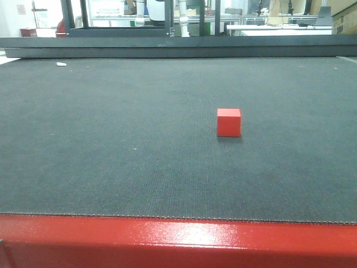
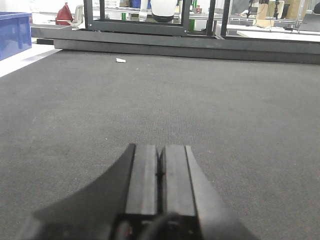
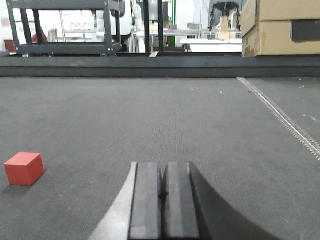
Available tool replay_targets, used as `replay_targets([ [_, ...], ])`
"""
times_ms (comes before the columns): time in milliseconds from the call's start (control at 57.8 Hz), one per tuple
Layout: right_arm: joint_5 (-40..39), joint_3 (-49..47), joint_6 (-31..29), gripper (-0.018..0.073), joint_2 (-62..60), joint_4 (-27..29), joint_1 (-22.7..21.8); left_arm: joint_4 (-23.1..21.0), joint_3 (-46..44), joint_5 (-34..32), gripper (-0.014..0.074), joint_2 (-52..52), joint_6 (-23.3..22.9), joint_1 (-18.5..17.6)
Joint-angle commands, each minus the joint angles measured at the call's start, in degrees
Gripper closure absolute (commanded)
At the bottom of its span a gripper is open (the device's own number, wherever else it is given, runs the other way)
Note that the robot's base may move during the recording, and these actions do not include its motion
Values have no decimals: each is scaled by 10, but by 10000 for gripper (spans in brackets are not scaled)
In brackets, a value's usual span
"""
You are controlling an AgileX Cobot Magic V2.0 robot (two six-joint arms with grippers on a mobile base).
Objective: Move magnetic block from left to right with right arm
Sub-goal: 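Move the right gripper above the small red cube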
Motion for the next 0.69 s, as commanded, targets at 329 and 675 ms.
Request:
replay_targets([
  [329, 77, -250, -7, 281, 193, 1, -1, -3, 4, -48, 722, -7, -3, -4],
  [675, 178, -400, -5, -65, 447, 1, 48, -3, 4, -48, 722, -7, -3, -4],
])
